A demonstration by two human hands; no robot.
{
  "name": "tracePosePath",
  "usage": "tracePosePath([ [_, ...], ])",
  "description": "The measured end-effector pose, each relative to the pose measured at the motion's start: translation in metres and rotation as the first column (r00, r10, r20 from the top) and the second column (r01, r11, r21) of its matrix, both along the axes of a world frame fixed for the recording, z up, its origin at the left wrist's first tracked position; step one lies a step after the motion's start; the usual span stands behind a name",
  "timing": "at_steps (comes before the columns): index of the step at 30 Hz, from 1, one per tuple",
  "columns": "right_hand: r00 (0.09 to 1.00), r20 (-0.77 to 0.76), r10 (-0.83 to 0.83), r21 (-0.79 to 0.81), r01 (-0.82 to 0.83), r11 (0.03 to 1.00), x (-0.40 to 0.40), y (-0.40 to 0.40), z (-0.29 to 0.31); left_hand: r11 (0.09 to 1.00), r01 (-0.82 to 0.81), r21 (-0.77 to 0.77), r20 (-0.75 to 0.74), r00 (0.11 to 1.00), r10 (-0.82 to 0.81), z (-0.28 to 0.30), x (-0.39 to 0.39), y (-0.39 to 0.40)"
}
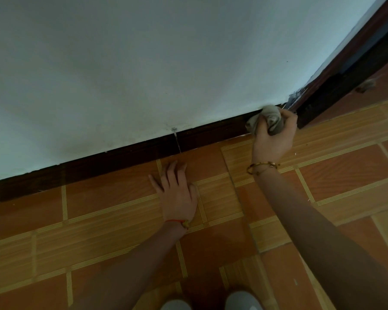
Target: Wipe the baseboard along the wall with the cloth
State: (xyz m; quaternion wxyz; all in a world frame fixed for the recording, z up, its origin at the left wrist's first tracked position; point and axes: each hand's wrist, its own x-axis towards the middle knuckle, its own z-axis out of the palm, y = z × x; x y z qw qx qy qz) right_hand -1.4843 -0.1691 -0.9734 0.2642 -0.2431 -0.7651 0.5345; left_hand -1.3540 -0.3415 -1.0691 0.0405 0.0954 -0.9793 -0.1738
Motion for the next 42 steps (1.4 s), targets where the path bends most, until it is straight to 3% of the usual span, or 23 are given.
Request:
tracePosePath([
  [6, 0.961, -0.008, 0.278, 0.071, -0.277, 0.958, 0.030, -0.060, -0.001, 1.000, 0.002, -0.023, -0.009, 1.000, -0.002, 0.001, -0.001, 0.001],
  [10, 0.946, -0.038, 0.323, 0.075, -0.320, 0.945, 0.034, -0.067, -0.007, 1.000, 0.003, -0.017, 0.002, 1.000, -0.003, 0.000, 0.000, 0.000],
  [18, 1.000, -0.016, -0.025, -0.020, 0.025, 0.999, -0.010, 0.007, -0.014, 1.000, -0.003, 0.009, -0.031, 1.000, 0.003, 0.001, 0.000, 0.001],
  [21, 0.991, -0.025, -0.130, 0.014, 0.130, 0.991, -0.023, 0.031, -0.015, 1.000, -0.003, 0.009, -0.030, 1.000, 0.003, 0.001, 0.000, 0.001],
  [31, 0.975, 0.049, 0.217, 0.138, -0.221, 0.965, 0.015, -0.032, -0.038, 1.000, -0.009, -0.016, -0.010, 1.000, 0.008, 0.001, -0.001, 0.002],
  [34, 0.988, 0.038, 0.152, 0.127, -0.155, 0.980, 0.010, -0.024, -0.041, 1.000, -0.008, -0.016, -0.009, 1.000, 0.008, 0.001, -0.001, 0.001],
  [38, 0.988, 0.111, -0.109, 0.013, 0.108, 0.994, -0.019, 0.021, -0.041, 1.000, -0.012, -0.013, -0.021, 1.000, 0.012, 0.001, -0.001, 0.002],
  [42, 0.986, 0.129, -0.108, 0.095, 0.096, 0.991, -0.031, 0.049, -0.042, 1.000, -0.010, -0.012, -0.015, 1.000, 0.010, 0.001, -0.001, 0.002],
])
